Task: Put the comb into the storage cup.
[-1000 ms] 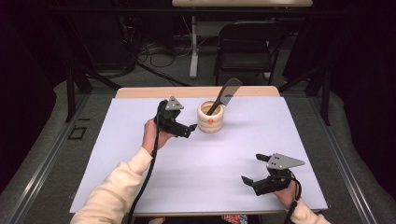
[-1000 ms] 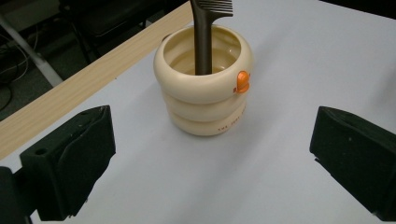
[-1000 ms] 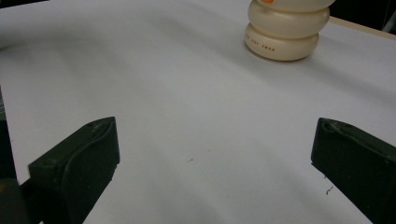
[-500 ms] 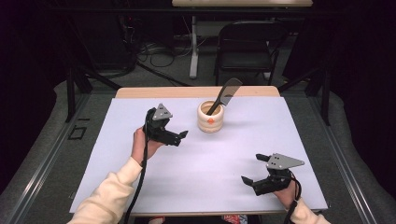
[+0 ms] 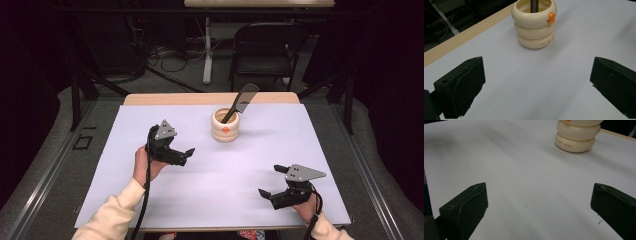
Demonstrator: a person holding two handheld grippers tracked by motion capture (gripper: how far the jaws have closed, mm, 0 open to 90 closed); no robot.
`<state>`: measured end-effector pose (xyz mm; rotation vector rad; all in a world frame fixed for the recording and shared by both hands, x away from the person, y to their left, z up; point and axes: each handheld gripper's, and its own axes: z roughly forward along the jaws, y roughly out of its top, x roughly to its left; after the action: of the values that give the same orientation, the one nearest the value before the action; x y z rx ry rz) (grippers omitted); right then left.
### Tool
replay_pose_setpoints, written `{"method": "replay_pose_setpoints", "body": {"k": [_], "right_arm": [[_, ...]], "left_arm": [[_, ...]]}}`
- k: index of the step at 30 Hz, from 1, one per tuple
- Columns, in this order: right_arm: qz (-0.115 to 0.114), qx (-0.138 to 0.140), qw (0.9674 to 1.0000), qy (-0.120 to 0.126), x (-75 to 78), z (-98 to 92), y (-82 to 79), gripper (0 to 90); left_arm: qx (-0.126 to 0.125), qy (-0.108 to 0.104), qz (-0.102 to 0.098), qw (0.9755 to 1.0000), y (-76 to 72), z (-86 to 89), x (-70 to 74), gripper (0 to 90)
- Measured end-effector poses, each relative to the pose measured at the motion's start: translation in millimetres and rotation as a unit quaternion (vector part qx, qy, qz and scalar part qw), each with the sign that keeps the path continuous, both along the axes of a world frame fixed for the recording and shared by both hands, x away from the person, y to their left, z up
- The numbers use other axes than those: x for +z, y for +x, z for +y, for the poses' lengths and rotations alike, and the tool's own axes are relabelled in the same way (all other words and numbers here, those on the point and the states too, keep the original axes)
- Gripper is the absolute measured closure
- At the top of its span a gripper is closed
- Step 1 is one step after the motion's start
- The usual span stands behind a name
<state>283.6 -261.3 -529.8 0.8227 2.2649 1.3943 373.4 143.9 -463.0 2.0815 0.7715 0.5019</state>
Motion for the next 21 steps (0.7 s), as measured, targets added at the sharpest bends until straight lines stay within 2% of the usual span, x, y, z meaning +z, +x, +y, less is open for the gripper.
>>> {"method": "replay_pose_setpoints", "body": {"k": [13,21], "right_arm": [[0.001,0.000,1.0000,-0.001,0.0,0.6,-0.3,0.7],[0.001,-0.001,1.0000,-0.001,-0.1,0.8,-0.4,0.7]], "left_arm": [[0.014,-0.008,-0.004,0.9999,-21.1,16.0,-8.5,0.0],[0.019,-0.006,-0.002,0.9998,-32.7,24.2,-16.5,0.0]]}}
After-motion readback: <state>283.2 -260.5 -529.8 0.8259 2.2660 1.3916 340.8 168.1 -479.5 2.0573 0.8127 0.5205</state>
